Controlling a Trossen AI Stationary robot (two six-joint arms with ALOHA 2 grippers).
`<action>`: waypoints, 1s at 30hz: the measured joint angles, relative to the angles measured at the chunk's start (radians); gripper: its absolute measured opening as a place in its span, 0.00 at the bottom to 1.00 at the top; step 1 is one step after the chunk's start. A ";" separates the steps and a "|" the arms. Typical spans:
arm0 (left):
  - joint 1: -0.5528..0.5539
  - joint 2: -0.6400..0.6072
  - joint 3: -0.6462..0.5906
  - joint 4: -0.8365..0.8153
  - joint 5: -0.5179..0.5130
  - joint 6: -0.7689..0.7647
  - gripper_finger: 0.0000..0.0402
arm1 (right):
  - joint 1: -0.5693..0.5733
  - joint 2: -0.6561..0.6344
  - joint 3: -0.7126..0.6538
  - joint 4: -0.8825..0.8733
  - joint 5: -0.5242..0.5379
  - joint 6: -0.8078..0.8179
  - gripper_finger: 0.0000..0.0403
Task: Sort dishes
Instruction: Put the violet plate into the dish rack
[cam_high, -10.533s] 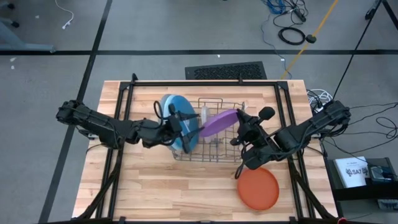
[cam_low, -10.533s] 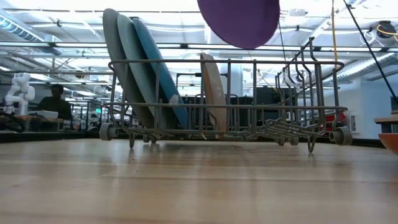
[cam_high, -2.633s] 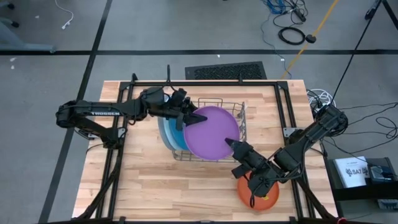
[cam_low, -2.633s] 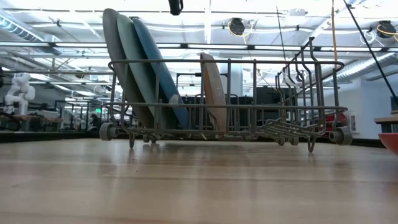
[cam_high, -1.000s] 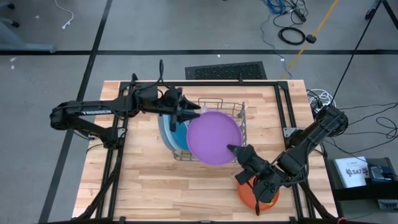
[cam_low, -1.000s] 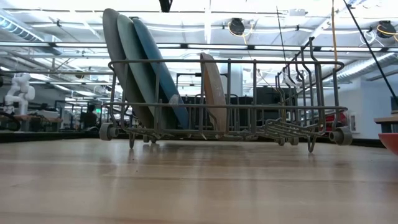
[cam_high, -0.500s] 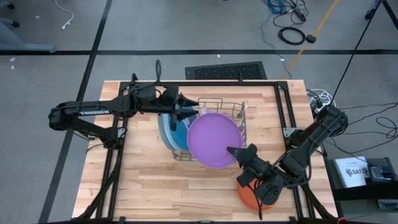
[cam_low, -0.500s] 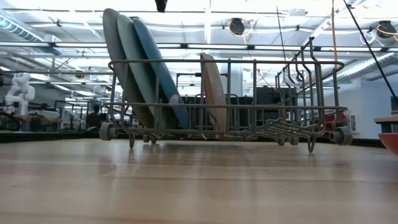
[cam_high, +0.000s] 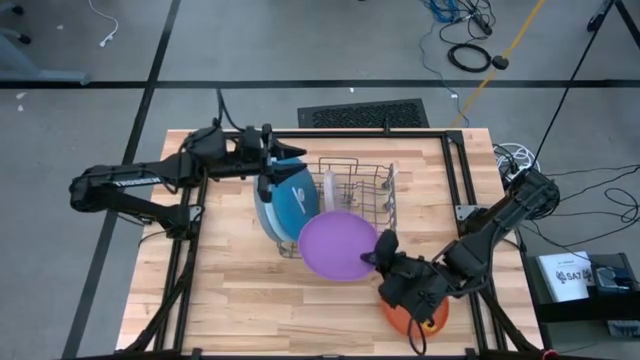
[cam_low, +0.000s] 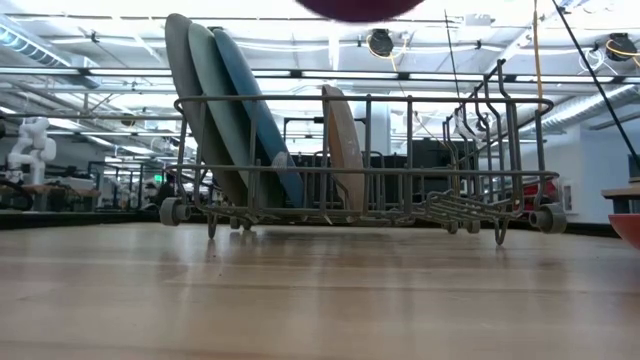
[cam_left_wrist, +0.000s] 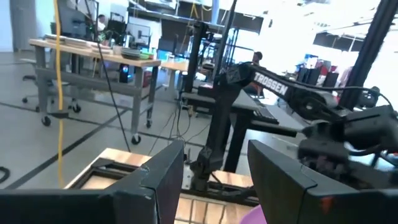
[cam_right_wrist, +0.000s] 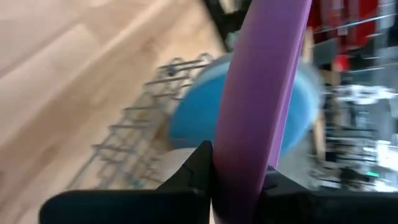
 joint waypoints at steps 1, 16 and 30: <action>-0.005 0.000 0.000 0.000 0.001 0.000 0.44 | -0.007 -0.001 0.000 -0.020 -0.029 0.013 0.07; -0.078 0.016 0.001 0.011 0.118 0.031 0.44 | -0.144 -0.152 0.151 -0.323 -0.451 0.062 0.07; -0.161 0.145 0.002 0.087 0.210 0.077 0.44 | -0.481 -0.151 0.303 -0.408 -0.973 -0.121 0.07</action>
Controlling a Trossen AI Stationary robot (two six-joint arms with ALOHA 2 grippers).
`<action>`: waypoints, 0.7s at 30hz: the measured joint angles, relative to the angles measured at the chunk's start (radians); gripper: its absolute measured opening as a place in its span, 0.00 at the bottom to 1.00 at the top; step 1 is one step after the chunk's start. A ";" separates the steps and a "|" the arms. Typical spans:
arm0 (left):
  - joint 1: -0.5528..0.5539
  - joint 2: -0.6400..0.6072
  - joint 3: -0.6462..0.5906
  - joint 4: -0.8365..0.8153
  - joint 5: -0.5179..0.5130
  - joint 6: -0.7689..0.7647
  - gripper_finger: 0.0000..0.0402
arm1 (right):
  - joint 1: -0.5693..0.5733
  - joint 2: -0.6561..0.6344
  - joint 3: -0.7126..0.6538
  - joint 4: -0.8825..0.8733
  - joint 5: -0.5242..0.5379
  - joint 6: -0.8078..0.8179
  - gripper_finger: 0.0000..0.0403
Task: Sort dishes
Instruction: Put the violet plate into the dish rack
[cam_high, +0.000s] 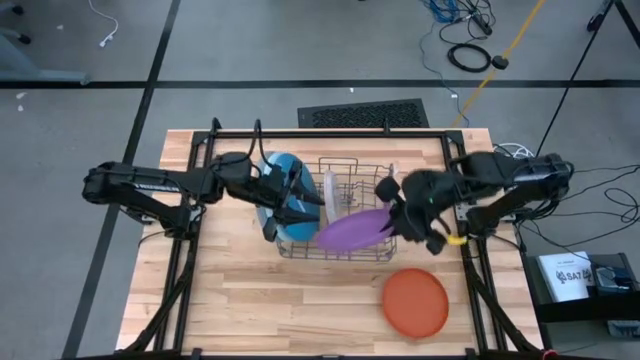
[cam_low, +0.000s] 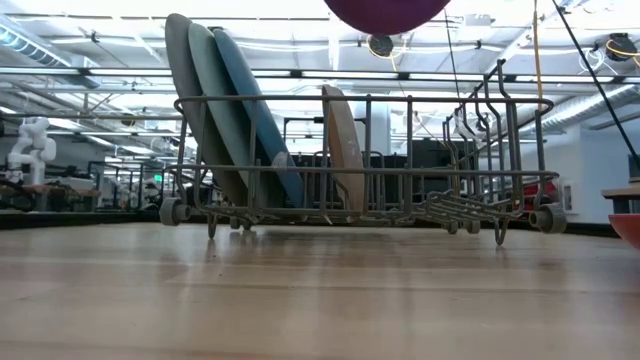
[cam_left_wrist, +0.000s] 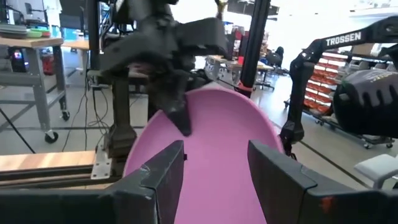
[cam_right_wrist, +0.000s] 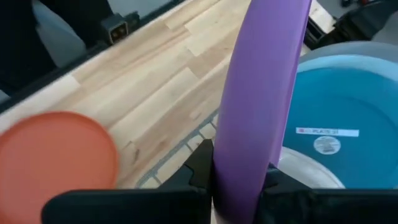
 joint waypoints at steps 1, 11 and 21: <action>-0.002 0.000 0.001 0.003 0.000 -0.001 0.44 | -0.026 0.000 0.006 -0.008 -0.033 -0.006 0.07; -0.040 0.032 0.039 -0.038 -0.031 -0.001 0.44 | -0.251 0.000 0.024 -0.035 -0.313 -0.072 0.07; -0.042 0.056 0.039 -0.058 -0.050 -0.027 0.44 | -0.318 0.000 0.024 -0.052 -0.372 -0.090 0.07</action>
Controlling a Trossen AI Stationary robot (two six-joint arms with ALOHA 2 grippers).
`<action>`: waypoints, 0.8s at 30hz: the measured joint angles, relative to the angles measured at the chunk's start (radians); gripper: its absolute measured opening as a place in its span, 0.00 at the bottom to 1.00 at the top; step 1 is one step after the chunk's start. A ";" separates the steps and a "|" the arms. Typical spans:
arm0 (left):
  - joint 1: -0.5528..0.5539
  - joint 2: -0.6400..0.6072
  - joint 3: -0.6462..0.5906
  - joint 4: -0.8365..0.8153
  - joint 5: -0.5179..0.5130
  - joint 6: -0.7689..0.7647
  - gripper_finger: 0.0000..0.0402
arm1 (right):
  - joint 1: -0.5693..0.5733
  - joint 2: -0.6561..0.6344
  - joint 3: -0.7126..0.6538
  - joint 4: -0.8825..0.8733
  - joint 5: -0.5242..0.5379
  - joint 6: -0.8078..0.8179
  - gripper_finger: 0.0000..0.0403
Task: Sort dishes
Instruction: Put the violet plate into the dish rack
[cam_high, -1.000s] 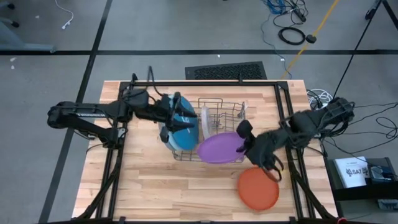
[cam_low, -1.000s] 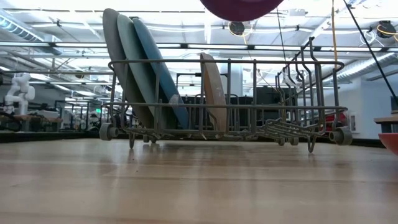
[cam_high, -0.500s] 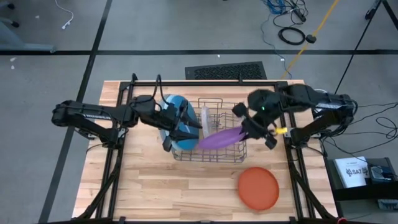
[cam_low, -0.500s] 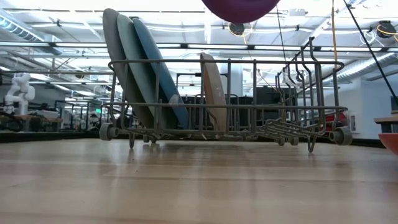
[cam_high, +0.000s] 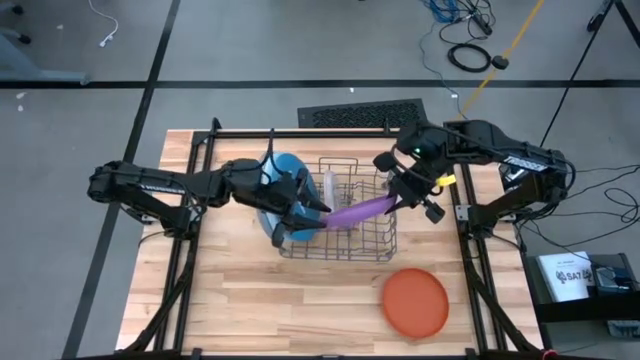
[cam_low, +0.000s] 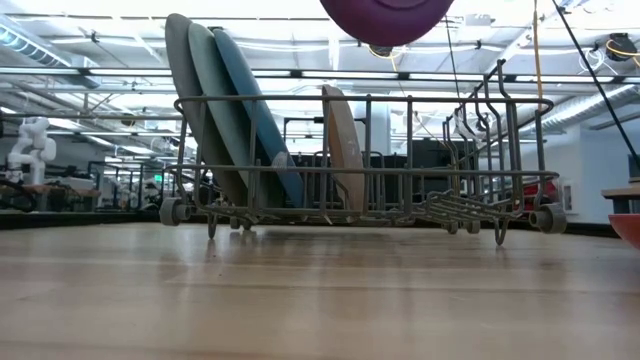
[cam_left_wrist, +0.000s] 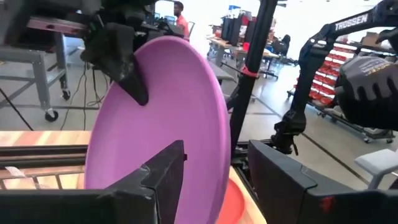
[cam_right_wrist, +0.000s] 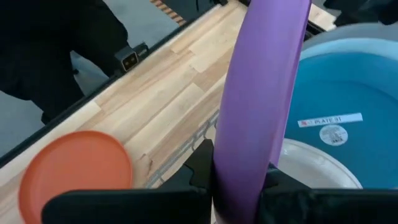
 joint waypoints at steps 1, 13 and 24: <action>0.000 0.000 0.000 -0.001 0.002 0.000 0.44 | -0.004 0.000 0.000 0.001 -0.010 -0.005 0.07; -0.017 0.073 0.000 0.020 0.003 0.010 0.24 | -0.050 0.000 0.000 0.017 -0.082 -0.037 0.07; -0.015 0.066 -0.001 0.085 -0.005 -0.002 0.04 | -0.049 0.002 0.000 0.031 -0.055 0.157 0.21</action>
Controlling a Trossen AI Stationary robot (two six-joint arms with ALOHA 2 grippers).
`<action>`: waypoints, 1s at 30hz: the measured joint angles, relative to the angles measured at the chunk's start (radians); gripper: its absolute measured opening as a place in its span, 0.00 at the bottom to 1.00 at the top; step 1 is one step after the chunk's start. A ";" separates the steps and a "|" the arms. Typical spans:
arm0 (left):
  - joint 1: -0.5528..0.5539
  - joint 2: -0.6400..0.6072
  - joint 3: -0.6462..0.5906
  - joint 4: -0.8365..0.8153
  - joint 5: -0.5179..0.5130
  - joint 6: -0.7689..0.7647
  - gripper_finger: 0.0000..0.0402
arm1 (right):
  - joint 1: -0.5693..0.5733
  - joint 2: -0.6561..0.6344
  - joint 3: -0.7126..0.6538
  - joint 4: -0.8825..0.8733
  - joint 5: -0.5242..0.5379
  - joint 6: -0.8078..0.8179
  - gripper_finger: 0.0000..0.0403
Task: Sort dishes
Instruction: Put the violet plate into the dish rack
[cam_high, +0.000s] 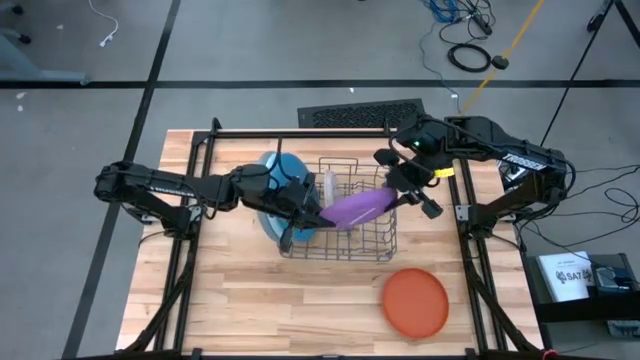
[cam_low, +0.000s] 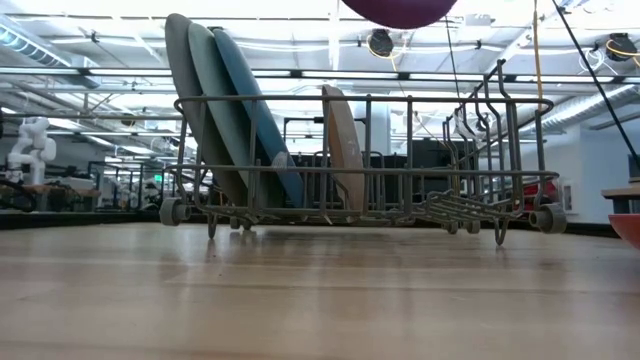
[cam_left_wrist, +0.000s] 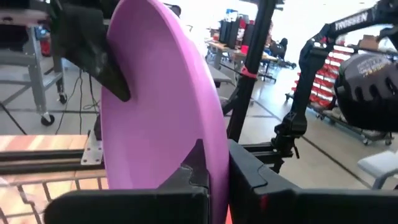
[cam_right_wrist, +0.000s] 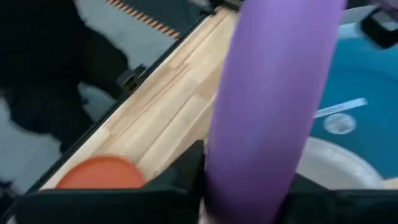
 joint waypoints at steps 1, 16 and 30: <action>0.000 -0.005 0.000 -0.005 0.000 -0.007 0.04 | 0.002 0.001 0.000 0.006 0.016 0.019 0.25; 0.010 -0.037 0.000 -0.113 -0.048 -0.140 0.04 | 0.017 -0.133 0.000 -0.028 0.235 0.066 0.43; 0.006 0.030 0.009 0.066 -0.518 -0.587 0.04 | 0.015 -0.267 0.000 0.097 0.589 0.066 0.38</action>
